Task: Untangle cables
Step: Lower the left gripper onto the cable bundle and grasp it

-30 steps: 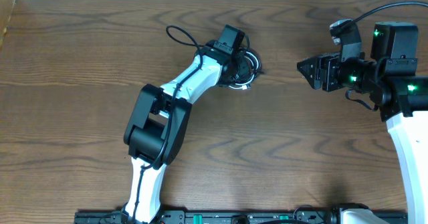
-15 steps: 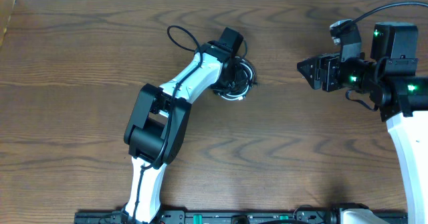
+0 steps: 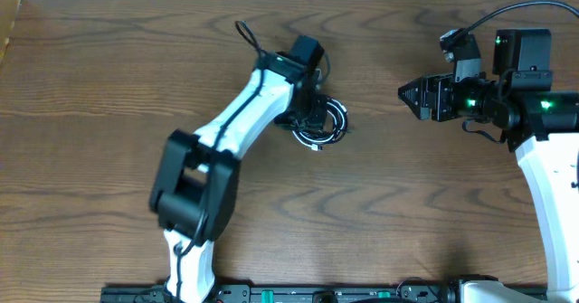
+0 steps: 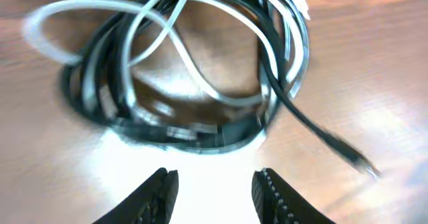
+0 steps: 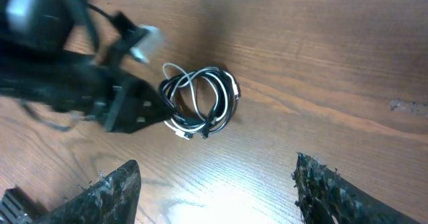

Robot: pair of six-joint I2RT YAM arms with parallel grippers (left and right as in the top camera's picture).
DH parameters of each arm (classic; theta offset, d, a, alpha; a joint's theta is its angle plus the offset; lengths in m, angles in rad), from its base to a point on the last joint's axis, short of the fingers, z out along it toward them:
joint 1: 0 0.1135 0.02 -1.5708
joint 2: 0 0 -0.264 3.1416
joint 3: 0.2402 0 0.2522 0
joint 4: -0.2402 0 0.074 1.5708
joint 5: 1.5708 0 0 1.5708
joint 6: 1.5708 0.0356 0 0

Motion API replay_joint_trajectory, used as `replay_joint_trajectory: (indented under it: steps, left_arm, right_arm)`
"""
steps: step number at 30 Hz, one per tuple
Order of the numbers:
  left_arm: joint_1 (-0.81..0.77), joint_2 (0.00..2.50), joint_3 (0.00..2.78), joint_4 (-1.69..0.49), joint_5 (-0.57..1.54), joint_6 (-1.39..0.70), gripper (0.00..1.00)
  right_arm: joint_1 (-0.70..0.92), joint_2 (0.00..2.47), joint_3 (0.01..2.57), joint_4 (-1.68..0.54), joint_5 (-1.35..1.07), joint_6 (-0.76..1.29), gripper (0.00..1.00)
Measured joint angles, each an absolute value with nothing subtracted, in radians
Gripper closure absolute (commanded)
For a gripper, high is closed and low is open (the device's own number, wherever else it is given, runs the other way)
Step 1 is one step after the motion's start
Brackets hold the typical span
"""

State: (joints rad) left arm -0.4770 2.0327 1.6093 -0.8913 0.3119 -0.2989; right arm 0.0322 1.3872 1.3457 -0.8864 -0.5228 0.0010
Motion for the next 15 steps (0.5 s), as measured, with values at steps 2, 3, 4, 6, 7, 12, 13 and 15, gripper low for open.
replay_joint_trajectory:
  steps: [2, 3, 4, 6, 7, 12, 13, 15]
  left_arm:
    - [-0.467, 2.0, 1.609, -0.92, 0.312, -0.313, 0.58]
    - [-0.464, 1.993, 1.609, -0.926, 0.312, -0.329, 0.57]
    - [-0.46, 1.993, 1.609, -0.928, 0.312, -0.353, 0.58]
    - [-0.457, 1.998, 1.598, -0.918, 0.311, -0.422, 0.57]
    - [-0.457, 2.001, 1.583, -0.909, 0.309, -0.472, 0.58]
    - [-0.46, 2.008, 1.515, -0.818, 0.27, -0.686, 0.58]
    - [-0.46, 2.009, 1.509, -0.806, 0.257, -0.722, 0.58]
    - [-0.46, 2.009, 1.499, -0.789, 0.23, -0.815, 0.58]
  right_arm:
    - [0.033, 1.387, 1.346, -0.888, -0.523, 0.001, 0.29]
    - [0.036, 1.387, 1.346, -0.889, -0.522, 0.001, 0.29]
    - [0.041, 1.387, 1.346, -0.891, -0.522, 0.001, 0.29]
    - [0.049, 1.387, 1.346, -0.891, -0.523, 0.001, 0.28]
    - [0.054, 1.387, 1.346, -0.891, -0.523, 0.001, 0.28]
    - [0.062, 1.387, 1.346, -0.894, -0.522, 0.001, 0.27]
    - [0.062, 1.387, 1.346, -0.894, -0.522, 0.001, 0.27]
    - [0.062, 1.387, 1.346, -0.894, -0.522, 0.001, 0.27]
